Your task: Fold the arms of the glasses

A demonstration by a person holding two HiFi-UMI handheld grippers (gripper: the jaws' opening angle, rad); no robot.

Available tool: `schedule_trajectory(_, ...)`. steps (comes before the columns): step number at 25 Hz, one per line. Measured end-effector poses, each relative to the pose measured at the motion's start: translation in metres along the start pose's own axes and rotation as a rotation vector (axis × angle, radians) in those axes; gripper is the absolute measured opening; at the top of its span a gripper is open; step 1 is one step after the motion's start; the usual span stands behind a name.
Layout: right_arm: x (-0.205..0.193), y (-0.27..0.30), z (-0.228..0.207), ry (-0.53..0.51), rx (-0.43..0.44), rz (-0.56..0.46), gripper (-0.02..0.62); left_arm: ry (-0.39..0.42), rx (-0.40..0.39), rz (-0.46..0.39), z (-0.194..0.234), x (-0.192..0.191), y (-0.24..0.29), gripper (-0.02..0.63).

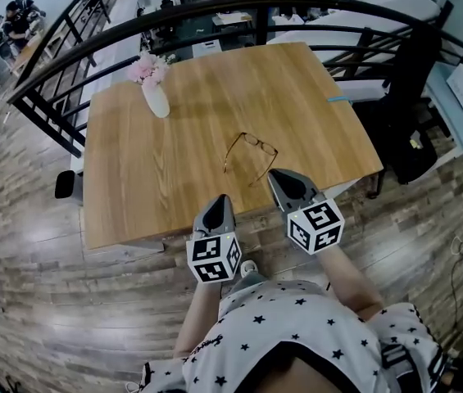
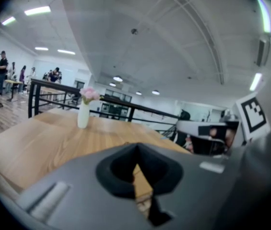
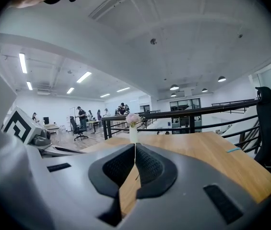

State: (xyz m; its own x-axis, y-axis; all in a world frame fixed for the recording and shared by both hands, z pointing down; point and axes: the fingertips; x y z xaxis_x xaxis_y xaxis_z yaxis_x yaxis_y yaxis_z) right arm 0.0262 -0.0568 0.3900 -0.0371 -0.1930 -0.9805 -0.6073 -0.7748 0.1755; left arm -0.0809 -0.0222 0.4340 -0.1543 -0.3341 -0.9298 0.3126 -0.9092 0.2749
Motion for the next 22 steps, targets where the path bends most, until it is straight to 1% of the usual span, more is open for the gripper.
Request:
schedule_trajectory(6, -0.006, 0.028, -0.017, -0.018, -0.023, 0.036, 0.018, 0.008, -0.027, 0.020, 0.018, 0.002, 0.026, 0.008)
schedule_trajectory(10, -0.011, 0.045, -0.026, -0.047, -0.026, 0.081, 0.018, 0.004, -0.038, 0.039, 0.026, 0.002, 0.037, 0.008)
schedule_trajectory(13, -0.019, 0.056, -0.037, -0.064, -0.030, 0.120, 0.018, -0.005, -0.038, 0.055, 0.033, -0.002, 0.046, 0.008)
schedule_trajectory(17, -0.030, 0.068, -0.055, -0.087, -0.035, 0.161, 0.018, -0.018, -0.032, 0.056, 0.037, -0.006, 0.054, 0.008)
schedule_trajectory(22, -0.046, 0.088, -0.080, -0.118, -0.012, 0.221, 0.018, -0.020, -0.011, 0.048, 0.042, -0.009, 0.067, 0.008)
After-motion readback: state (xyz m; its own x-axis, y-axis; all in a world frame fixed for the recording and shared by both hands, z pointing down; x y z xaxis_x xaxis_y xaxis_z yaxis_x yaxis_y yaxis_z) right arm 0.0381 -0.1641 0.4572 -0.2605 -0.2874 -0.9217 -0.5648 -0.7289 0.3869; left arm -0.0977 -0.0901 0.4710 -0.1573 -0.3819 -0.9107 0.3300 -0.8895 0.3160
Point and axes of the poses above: the fingertips, and each gripper's own axes: y forward along the fingers, z to its left, x out of its top, and after that the axes turned 2 degrees about -z, right-handed
